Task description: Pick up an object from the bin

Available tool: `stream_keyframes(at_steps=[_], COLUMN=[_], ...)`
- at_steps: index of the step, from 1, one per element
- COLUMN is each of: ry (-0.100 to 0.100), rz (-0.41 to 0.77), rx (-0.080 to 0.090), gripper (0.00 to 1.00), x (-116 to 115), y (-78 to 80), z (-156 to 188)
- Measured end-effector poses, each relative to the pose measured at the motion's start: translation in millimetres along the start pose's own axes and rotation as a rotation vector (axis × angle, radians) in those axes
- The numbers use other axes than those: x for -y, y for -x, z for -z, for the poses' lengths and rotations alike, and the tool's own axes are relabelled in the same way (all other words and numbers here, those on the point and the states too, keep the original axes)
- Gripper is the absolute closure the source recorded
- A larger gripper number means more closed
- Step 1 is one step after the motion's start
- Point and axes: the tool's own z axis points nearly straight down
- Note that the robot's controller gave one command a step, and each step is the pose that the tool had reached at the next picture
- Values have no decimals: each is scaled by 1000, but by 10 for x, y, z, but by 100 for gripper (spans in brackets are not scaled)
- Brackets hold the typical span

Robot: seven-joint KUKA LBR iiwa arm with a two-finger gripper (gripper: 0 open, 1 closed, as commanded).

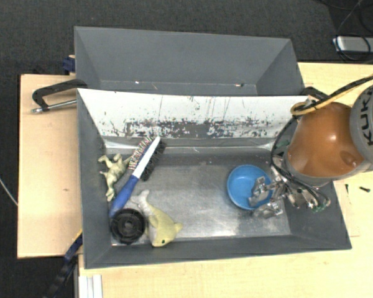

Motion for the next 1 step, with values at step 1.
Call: stream_keyframes(at_steps=[1], ry=[-4], rz=[-5], rx=[7], gripper=[100], x=[132], y=[80], z=[1486])
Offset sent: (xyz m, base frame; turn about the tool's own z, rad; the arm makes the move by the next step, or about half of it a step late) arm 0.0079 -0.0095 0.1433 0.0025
